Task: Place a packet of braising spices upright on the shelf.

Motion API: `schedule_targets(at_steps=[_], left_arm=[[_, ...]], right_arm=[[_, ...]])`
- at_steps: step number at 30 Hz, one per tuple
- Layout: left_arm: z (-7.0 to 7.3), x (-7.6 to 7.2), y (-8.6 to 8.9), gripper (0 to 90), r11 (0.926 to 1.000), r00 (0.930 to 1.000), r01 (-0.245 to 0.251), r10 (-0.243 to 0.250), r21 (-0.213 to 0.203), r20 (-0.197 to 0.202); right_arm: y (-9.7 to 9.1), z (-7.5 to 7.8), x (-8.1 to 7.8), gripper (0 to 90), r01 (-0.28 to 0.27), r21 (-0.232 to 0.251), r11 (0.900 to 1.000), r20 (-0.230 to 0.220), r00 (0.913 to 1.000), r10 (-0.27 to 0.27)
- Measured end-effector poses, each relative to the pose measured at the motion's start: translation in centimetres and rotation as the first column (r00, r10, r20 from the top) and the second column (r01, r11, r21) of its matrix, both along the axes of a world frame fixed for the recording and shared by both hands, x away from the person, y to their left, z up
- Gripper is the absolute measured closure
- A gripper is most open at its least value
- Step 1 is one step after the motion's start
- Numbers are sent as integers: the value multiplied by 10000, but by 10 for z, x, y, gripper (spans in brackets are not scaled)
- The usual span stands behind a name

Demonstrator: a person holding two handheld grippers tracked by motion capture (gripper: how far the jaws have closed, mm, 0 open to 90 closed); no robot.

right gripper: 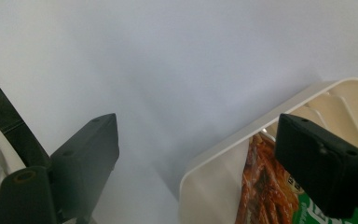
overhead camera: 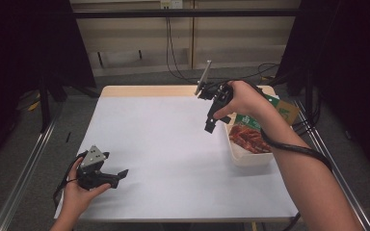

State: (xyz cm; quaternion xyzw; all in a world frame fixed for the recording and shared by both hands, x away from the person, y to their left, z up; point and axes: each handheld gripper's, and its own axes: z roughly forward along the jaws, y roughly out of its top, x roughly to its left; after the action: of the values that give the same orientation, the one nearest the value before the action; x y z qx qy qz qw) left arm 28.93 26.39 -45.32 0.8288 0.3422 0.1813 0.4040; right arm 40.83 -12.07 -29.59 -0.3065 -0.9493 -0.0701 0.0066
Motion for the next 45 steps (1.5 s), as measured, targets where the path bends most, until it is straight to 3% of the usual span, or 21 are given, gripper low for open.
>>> schedule_targets(at_steps=[7,11,24,38,45], left_arm=[[-1,0,-1,52,10000,10000,36,-36,-59,-18],[0,0,-1,52,9997,10000,23,-23,246,1],[-1,0,-1,52,9999,9999,103,-102,119,-58],[-2,1,-1,52,9997,9998,176,-175,162,-82],[-2,0,-2,51,9998,9998,118,-116,139,-182]], right_arm=[[1,-15,-1,143,-29,9,10000,-52,10000,29],[0,-30,0,144,25,165,9999,-167,9999,-22],[2,-70,-3,139,26,-53,10000,-577,9983,-29],[7,-105,-11,139,-203,-215,9996,-538,9984,191],[8,-113,-17,138,-303,-230,9993,-449,9986,293]])
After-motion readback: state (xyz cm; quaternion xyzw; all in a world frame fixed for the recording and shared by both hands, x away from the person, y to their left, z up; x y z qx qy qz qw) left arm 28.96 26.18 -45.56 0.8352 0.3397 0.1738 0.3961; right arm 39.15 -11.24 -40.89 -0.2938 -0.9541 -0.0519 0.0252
